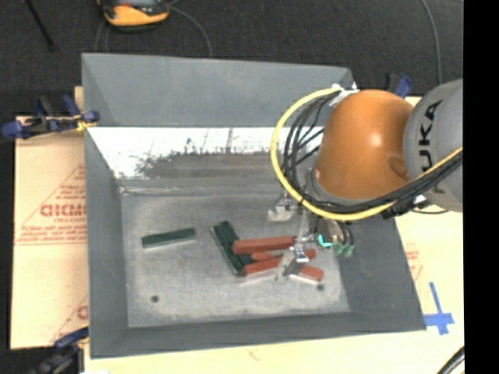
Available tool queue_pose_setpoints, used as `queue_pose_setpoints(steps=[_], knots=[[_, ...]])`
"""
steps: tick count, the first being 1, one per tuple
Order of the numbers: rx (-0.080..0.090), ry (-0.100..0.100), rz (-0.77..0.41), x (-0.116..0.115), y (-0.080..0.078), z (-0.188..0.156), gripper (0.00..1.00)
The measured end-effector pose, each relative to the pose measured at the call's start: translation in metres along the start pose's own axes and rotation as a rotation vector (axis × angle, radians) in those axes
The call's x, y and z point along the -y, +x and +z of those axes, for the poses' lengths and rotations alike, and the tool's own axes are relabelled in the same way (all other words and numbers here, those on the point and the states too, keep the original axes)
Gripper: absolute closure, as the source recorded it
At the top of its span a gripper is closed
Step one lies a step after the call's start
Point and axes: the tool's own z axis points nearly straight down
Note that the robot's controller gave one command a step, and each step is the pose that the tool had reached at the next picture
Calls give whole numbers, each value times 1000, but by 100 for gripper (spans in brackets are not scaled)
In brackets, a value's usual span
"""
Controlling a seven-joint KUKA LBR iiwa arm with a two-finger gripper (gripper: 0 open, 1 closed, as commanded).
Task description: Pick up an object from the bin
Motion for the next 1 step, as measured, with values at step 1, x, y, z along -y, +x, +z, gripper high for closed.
queue_pose_setpoints(steps=[1], knots=[[6,-1,1,0,-1,-4,0]])
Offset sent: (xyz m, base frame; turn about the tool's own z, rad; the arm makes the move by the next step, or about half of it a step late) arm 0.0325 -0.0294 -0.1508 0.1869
